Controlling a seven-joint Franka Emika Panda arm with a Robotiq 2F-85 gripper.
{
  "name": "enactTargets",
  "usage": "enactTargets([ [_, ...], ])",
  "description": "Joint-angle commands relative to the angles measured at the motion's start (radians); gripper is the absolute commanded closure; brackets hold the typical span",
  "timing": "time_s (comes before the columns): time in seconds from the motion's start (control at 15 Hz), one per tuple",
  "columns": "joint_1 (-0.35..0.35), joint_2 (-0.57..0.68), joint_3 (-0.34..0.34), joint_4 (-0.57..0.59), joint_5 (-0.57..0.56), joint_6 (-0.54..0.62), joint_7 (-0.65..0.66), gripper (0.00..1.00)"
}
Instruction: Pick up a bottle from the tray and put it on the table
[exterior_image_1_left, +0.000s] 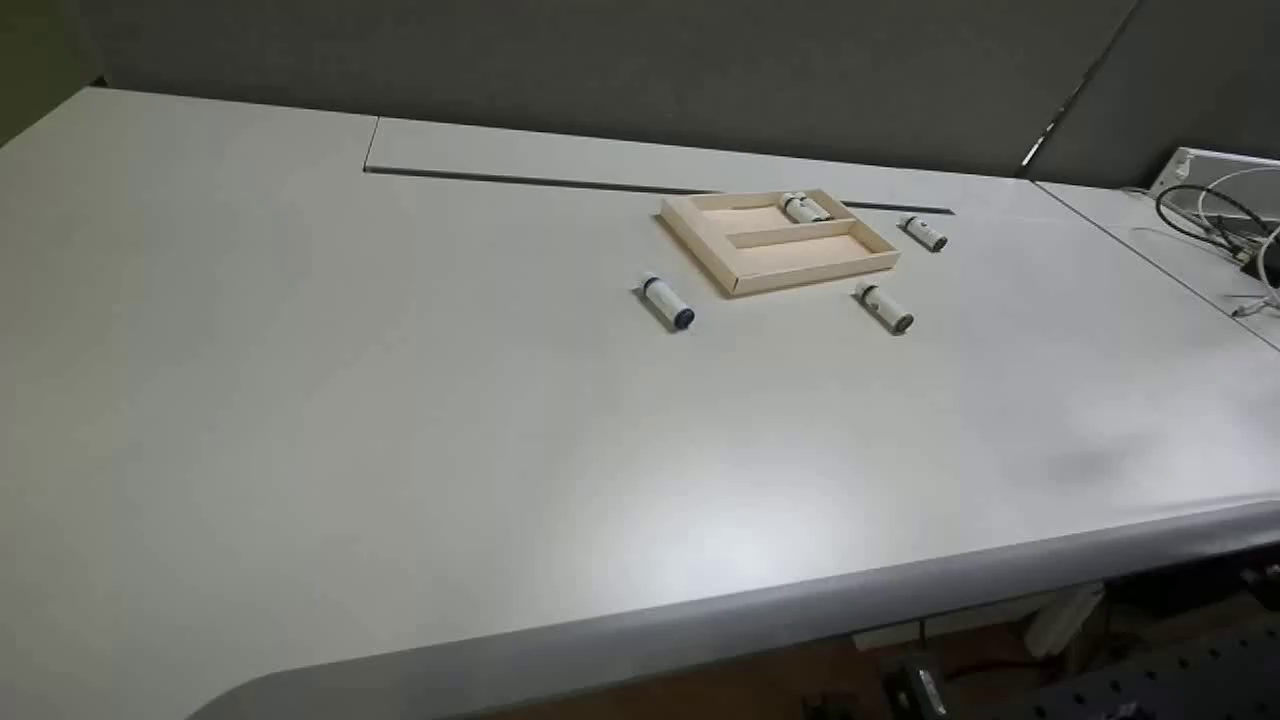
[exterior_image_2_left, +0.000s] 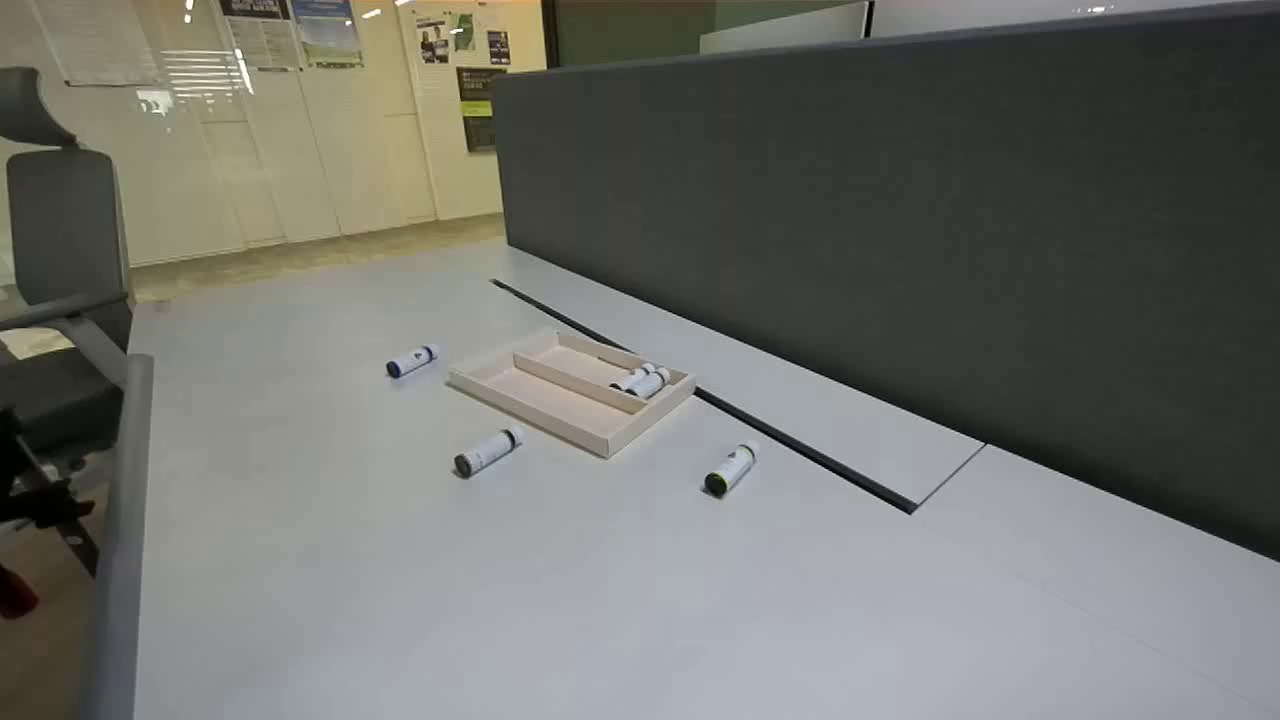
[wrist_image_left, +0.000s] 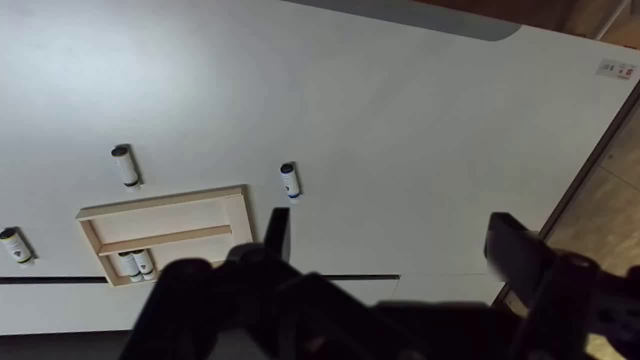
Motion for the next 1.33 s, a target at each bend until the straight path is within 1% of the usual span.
enactTargets([
  [0.0, -0.007, 0.0, 0.004, 0.003, 0.004, -0.005, -0.005, 0.0],
  [0.6, -0.007, -0.001, 0.004, 0.003, 0.004, -0.005, -0.005, 0.0],
  [0.67, -0.011, 0.026, -0.024, 0.009, 0.007, 0.011, -0.035, 0.0],
  [0.8, -0.047, 0.093, -0.084, 0.024, -0.021, 0.055, -0.112, 0.0],
  [0.87, -0.065, 0.145, -0.138, 0.04, -0.033, 0.074, -0.175, 0.0],
  [1.0, -0.089, 0.232, -0.217, 0.07, -0.064, 0.117, -0.302, 0.0],
  [1.13, -0.084, 0.35, -0.321, 0.134, -0.069, 0.13, -0.46, 0.0],
  [1.27, -0.082, 0.473, -0.398, 0.224, -0.061, 0.112, -0.585, 0.0],
])
